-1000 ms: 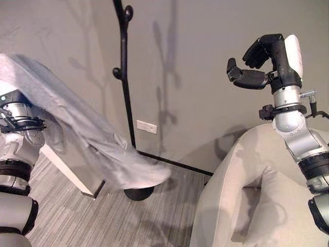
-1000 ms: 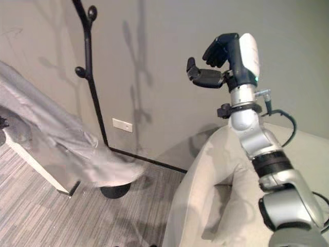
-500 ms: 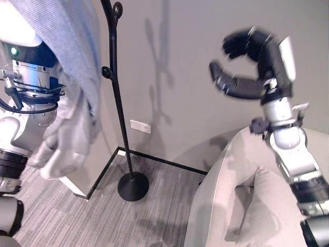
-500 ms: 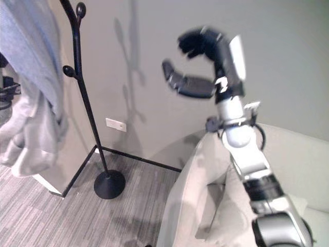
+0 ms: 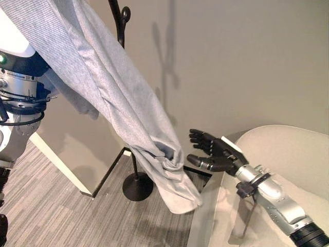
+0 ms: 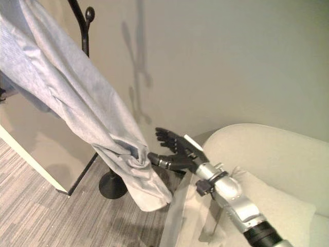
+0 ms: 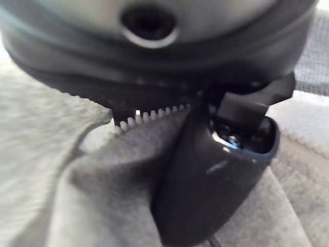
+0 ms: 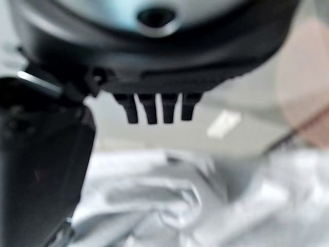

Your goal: Hang the clothes on the sofa on the clothes rack.

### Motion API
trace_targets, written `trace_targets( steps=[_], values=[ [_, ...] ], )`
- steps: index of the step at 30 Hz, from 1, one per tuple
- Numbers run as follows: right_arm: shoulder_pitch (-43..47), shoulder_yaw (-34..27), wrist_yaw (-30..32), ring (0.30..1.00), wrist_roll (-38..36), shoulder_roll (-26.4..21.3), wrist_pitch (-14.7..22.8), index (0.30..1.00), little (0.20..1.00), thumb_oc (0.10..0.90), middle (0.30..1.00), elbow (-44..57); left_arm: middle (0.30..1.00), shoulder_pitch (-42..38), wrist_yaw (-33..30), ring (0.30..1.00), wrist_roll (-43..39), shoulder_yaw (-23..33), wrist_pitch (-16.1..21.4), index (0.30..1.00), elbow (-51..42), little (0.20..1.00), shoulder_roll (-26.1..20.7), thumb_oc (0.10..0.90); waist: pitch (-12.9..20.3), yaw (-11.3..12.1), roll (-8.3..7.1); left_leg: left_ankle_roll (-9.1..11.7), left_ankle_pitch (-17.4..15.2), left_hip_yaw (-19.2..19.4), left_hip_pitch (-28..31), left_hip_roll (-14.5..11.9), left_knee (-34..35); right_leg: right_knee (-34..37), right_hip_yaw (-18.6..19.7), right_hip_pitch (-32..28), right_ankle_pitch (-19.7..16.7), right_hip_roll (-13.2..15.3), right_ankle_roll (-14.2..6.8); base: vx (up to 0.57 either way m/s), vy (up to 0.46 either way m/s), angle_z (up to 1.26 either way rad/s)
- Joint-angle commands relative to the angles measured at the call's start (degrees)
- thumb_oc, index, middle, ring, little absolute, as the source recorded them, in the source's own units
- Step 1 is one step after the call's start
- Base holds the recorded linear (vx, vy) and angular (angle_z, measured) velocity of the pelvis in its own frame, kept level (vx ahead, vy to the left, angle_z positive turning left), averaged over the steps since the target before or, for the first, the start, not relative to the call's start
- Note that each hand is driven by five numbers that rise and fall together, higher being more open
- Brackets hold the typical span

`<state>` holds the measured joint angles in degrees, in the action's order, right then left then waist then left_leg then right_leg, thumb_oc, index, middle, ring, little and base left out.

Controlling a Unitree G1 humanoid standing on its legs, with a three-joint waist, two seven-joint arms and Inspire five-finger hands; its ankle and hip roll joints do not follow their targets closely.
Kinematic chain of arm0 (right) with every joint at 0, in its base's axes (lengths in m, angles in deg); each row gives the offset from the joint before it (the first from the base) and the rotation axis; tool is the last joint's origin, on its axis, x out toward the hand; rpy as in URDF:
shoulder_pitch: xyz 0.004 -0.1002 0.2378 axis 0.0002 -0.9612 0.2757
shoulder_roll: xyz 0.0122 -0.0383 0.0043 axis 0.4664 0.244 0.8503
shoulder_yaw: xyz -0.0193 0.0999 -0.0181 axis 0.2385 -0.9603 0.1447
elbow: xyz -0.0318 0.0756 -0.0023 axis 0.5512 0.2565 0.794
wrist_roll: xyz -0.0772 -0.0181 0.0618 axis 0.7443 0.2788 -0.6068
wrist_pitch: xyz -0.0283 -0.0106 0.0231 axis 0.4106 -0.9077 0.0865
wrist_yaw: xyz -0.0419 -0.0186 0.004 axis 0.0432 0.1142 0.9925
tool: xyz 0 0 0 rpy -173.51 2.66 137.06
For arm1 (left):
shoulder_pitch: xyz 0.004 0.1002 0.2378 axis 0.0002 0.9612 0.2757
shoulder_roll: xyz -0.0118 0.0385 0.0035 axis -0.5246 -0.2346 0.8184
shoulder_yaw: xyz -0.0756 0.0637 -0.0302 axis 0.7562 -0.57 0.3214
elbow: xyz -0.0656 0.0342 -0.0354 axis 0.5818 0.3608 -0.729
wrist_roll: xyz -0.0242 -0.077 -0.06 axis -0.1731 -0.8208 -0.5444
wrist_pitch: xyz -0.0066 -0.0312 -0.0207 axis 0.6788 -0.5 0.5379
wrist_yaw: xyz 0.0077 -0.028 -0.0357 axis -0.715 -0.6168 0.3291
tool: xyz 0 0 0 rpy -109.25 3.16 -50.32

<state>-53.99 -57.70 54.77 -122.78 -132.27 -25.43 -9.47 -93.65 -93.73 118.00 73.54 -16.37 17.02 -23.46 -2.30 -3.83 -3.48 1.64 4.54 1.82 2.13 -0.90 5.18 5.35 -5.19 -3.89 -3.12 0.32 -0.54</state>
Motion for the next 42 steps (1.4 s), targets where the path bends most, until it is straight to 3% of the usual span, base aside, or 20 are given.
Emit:
trace_targets(
  steps=[1,2,8,14,18,23,32,42],
  values=[
    [7.4,2.6,-2.3,0.9,-0.6,3.9,4.2,0.9,0.9,0.8,0.9,2.1,0.3,-6.3,-2.5,0.3,-2.6,5.8,-3.6,0.3,-0.6,0.3,0.1,0.4,7.7,1.6,1.41,2.1,-8.6,4.9,7.0,-1.5,-0.2,-0.3,-0.6,0.7,3.1,0.7,-4.7,0.0,0.002,0.07],
    [7.8,5.3,-2.5,0.9,-0.8,9.3,4.5,0.9,0.9,0.8,0.9,-0.2,0.3,-8.1,-3.0,0.3,-2.5,5.0,-3.7,0.3,-1.9,0.3,2.1,0.4,7.5,1.9,2.07,2.0,-8.8,4.9,7.2,-1.5,-0.2,-0.3,-0.8,0.3,3.3,0.8,-4.7,-0.01,0.0,0.1],
    [13.6,13.8,-1.5,0.9,-1.3,24.7,7.6,0.9,0.9,0.8,0.9,-8.1,0.3,-13.9,-5.2,0.3,-2.4,1.4,-3.4,0.3,-4.9,0.3,8.4,0.4,7.5,2.4,2.65,1.8,-8.3,4.8,6.8,-1.1,-0.2,-0.3,-1.0,0.4,3.1,1.3,-4.6,-0.01,0.005,0.06],
    [18.6,21.0,0.5,0.9,-2.3,36.1,9.6,0.9,0.9,0.8,0.9,-11.2,0.3,-18.4,-7.3,0.3,-2.5,-2.0,-3.4,0.3,-6.3,0.3,14.2,0.4,7.3,2.9,3.14,1.7,-8.2,4.4,6.6,-0.9,-0.2,-0.3,-1.3,0.3,3.0,1.6,-4.5,0.0,0.004,0.02],
    [20.6,24.2,2.5,0.9,0.7,40.2,10.5,0.9,0.9,0.8,0.9,-13.3,0.3,-19.7,-9.0,0.3,-3.5,-2.4,-3.1,0.3,-6.1,0.3,17.4,0.4,7.1,3.2,3.33,1.6,-8.2,3.9,6.4,-0.7,-0.2,-0.3,-1.4,0.3,3.0,1.8,-4.4,-0.02,0.013,0.12],
    [20.9,25.8,4.9,0.9,4.0,42.0,10.7,0.9,0.9,0.8,0.9,-16.2,0.3,-20.0,-10.3,0.3,-4.0,-2.3,-3.0,0.3,-6.0,0.3,19.6,0.4,7.0,3.5,3.46,1.5,-8.2,3.8,6.3,-0.6,-0.2,-0.3,-1.5,0.2,3.0,2.0,-4.4,-0.03,0.009,0.02],
    [17.6,23.8,8.7,0.9,10.4,39.5,9.3,0.9,0.9,0.8,0.9,-19.7,0.3,-17.6,-9.8,0.3,-4.9,-0.2,-3.0,0.3,-8.3,0.3,21.0,0.4,7.1,3.1,3.84,1.1,-8.2,4.2,6.2,-0.1,-0.2,-0.3,-0.8,0.2,2.5,2.3,-4.6,-0.03,0.011,-0.01],
    [12.8,18.8,9.6,0.9,15.5,30.2,8.2,0.9,0.9,0.8,0.9,-14.5,0.3,-13.3,-7.8,0.3,-5.3,2.7,-2.3,0.3,-10.3,0.3,20.0,0.4,7.2,2.3,3.86,0.9,-8.1,3.9,5.8,0.2,-0.2,-0.3,-0.6,0.5,2.4,2.5,-4.7,0.0,0.0,0.0]
  ],
)
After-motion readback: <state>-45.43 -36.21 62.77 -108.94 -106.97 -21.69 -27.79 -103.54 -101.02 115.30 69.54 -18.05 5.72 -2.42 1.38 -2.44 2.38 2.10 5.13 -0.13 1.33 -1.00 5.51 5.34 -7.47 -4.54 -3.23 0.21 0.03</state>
